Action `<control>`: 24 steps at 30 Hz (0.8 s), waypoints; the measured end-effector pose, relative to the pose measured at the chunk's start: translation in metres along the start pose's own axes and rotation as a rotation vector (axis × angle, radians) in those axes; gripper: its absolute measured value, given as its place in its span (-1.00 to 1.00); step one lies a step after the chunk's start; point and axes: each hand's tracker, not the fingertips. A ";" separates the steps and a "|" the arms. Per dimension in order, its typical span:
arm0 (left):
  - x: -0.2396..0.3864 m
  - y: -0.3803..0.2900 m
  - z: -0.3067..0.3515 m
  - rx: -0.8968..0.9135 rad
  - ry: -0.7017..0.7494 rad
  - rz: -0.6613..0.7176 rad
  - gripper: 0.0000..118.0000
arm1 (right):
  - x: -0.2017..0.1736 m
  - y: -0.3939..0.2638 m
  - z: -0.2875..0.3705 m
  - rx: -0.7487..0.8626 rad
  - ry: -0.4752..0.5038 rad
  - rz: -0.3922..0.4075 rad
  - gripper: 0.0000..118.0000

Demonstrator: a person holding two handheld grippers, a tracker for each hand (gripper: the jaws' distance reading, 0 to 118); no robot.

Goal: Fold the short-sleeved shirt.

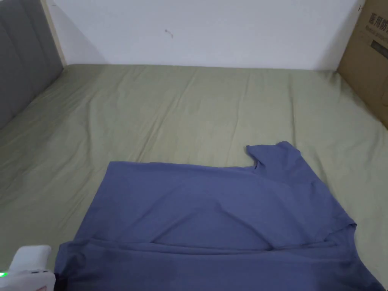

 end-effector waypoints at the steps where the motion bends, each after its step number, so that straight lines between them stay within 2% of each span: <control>1: -0.001 -0.001 -0.003 0.002 -0.006 0.016 -0.91 | -0.001 -0.001 -0.003 -0.005 0.003 -0.011 -0.88; 2: -0.002 0.000 -0.003 0.008 -0.009 0.035 -0.83 | -0.002 0.000 -0.003 -0.003 0.004 -0.018 -0.88; 3: -0.001 0.003 -0.002 0.015 0.003 0.061 -0.53 | -0.003 0.003 -0.002 0.005 0.000 -0.021 -0.83; 4: -0.003 0.006 0.000 0.031 0.031 0.076 0.05 | -0.006 0.009 0.003 0.021 -0.024 -0.013 -0.56; 5: -0.005 0.008 0.004 0.049 0.023 0.079 0.26 | -0.007 0.015 0.007 0.049 -0.052 0.010 -0.18; 6: -0.006 0.013 0.011 0.074 0.008 0.089 0.29 | -0.009 0.021 0.012 0.073 -0.043 0.034 0.19; 7: -0.006 0.019 0.018 0.096 0.002 0.098 0.31 | -0.011 0.029 0.018 0.085 -0.035 0.040 0.32; 9: -0.003 0.031 0.027 0.126 0.000 0.098 0.32 | -0.023 0.045 0.034 0.135 -0.025 0.052 0.32; 10: 0.002 0.039 0.032 0.148 -0.010 0.092 0.28 | -0.027 0.054 0.038 0.154 -0.007 0.060 0.31; 11: 0.006 0.045 0.036 0.169 -0.020 0.091 0.15 | -0.030 0.062 0.040 0.165 0.013 0.060 0.20; 12: 0.011 0.051 0.037 0.192 -0.033 0.090 -0.12 | -0.034 0.069 0.041 0.169 0.038 0.057 -0.07; 13: 0.016 0.057 0.037 0.205 -0.037 0.079 -0.69 | -0.040 0.074 0.043 0.183 0.061 0.054 -0.79; 14: 0.021 0.060 0.033 0.215 -0.041 0.066 -1.00 | -0.045 0.076 0.039 0.191 0.068 0.046 -1.00; 15: 0.027 0.064 0.025 0.205 -0.032 0.062 -1.00 | -0.050 0.077 0.033 0.185 0.062 0.040 -1.00; 17: 0.033 0.065 0.013 0.171 -0.034 0.056 -1.00 | -0.055 0.075 0.017 0.135 0.117 0.025 -1.00; 21: 0.042 0.071 -0.001 0.140 -0.054 0.059 -1.00 | -0.064 0.080 -0.013 0.099 0.087 0.015 -1.00; 24: 0.045 0.085 -0.005 0.137 -0.052 0.048 -1.00 | -0.070 0.103 -0.025 0.091 0.107 0.000 -1.00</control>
